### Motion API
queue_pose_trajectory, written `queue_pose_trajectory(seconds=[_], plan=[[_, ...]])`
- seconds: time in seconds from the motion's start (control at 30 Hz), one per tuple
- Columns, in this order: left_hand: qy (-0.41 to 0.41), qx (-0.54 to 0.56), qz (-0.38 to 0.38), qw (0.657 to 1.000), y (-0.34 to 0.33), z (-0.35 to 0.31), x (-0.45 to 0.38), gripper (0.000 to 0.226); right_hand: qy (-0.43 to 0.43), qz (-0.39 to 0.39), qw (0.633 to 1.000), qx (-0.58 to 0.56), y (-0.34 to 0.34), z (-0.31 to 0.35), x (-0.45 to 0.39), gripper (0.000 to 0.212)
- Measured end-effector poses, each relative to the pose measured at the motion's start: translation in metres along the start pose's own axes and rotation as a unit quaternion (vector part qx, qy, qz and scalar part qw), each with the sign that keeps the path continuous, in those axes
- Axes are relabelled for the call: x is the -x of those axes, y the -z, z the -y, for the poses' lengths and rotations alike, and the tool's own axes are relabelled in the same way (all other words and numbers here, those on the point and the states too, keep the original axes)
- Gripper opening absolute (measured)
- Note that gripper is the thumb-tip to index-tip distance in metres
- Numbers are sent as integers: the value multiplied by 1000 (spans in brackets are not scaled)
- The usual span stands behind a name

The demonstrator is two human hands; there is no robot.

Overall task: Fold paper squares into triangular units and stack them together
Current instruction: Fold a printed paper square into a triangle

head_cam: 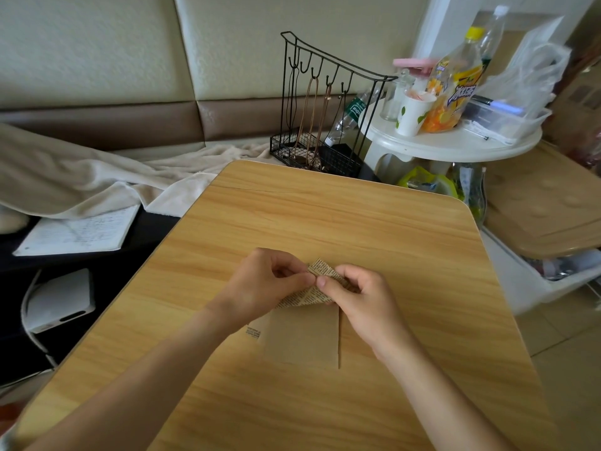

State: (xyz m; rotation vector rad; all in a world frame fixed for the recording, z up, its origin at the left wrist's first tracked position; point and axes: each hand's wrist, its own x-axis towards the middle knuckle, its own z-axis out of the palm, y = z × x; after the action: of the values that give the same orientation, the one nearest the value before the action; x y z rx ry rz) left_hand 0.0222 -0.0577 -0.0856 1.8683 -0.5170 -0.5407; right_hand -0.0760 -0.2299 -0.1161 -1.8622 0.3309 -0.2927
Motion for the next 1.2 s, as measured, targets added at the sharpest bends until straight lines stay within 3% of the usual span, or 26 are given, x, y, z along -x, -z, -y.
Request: queue_pose_trajectory(seconds=[0.17, 0.3, 0.5, 0.7, 0.93, 1.2], plan=[[10, 44, -27, 999, -1, 1, 0, 8, -17, -23, 998, -54, -2, 5, 0, 12], [-5, 0, -49, 999, -5, 3, 1, 8, -25, -27, 998, -55, -3, 6, 1, 11], [18, 30, 26, 999, -6, 2, 1, 18, -33, -64, 996, -58, -3, 6, 3, 10], [27, 27, 27, 999, -3, 4, 1, 23, -27, -74, 996, -43, -5, 6, 4, 9], [12, -24, 66, 997, 9, 4, 0, 15, -36, -86, 994, -53, -6, 4, 4, 11], [12, -3, 47, 999, 13, 3, 1, 7, -36, -108, 992, -63, -8, 2, 2, 10]])
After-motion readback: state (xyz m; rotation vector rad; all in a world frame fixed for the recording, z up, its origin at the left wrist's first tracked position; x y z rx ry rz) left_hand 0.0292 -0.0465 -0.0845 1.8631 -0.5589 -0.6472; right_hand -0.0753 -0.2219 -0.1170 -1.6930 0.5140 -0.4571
